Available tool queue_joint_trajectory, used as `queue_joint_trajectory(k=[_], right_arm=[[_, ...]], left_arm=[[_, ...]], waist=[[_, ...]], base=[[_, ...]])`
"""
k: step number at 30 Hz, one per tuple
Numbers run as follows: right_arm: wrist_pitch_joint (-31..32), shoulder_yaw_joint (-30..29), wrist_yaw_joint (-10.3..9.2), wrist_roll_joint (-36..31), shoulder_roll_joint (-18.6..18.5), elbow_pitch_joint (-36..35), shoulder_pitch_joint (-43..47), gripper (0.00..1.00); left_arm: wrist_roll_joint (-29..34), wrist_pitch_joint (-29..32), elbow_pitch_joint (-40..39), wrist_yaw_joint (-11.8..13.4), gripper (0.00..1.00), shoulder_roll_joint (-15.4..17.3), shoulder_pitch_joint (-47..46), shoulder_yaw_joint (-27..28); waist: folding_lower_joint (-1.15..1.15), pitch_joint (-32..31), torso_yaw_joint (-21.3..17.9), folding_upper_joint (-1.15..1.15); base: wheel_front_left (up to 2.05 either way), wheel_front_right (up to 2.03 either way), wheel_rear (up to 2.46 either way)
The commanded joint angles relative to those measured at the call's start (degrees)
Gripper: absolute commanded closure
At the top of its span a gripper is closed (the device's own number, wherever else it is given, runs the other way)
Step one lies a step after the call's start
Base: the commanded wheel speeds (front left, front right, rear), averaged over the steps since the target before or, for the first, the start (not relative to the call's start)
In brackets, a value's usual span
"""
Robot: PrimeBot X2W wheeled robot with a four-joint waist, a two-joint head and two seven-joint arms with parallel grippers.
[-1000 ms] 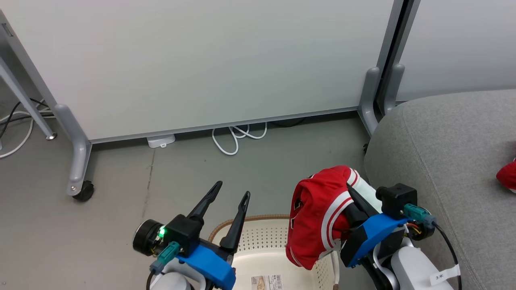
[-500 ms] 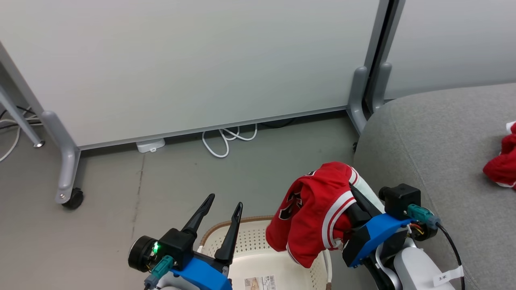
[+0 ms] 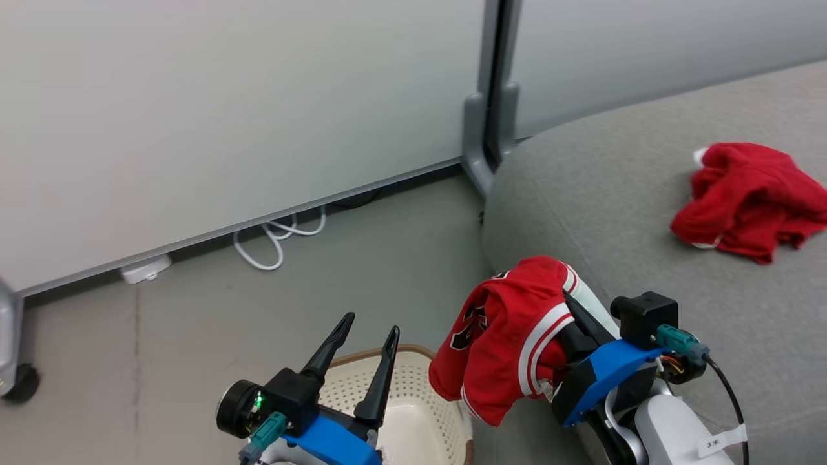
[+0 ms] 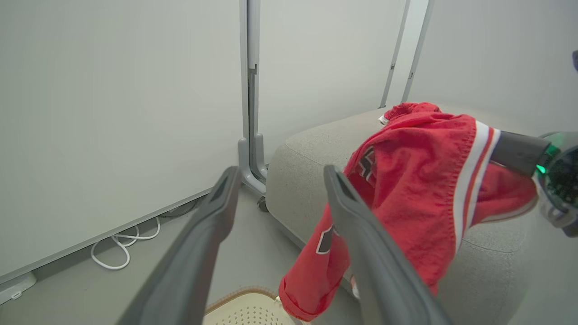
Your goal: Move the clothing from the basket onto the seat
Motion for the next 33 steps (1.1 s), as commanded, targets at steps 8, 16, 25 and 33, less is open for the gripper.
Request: queue_joint_trajectory(k=[8,16,25,33], right_arm=[[0.1,-0.5,0.01,0.0,-0.3,-0.6,-0.3,1.0],[0.1,-0.8,0.02,0.3,-0.3,-0.8,-0.2,1.0],[-0.9,-3.0,0.02,-0.1,-0.2,-1.6,1.0,1.0],[-0.8,-4.0,0.02,-0.3,-0.1,-2.5,1.7,1.0]], left_arm=[[-0.6,-0.3,-0.7,-0.1,0.0,-0.2,-1.1,-0.3],[-0.6,-0.3,-0.9,-0.1,0.0,-0.3,-1.2,-0.3],[-1.1,-0.3,-0.1,-0.1,0.0,0.1,-3.4,-2.3],[-1.8,-0.3,0.6,-0.1,0.0,0.6,-4.6,-3.3]], waist=[[0.0,1.2,-10.1,0.0],[0.0,1.6,-16.3,0.0],[0.0,3.0,-18.7,0.0],[0.0,3.5,-18.8,0.0]], base=[[0.0,0.0,0.0],[0.0,0.0,0.0],[0.0,0.0,0.0],[0.0,0.0,0.0]])
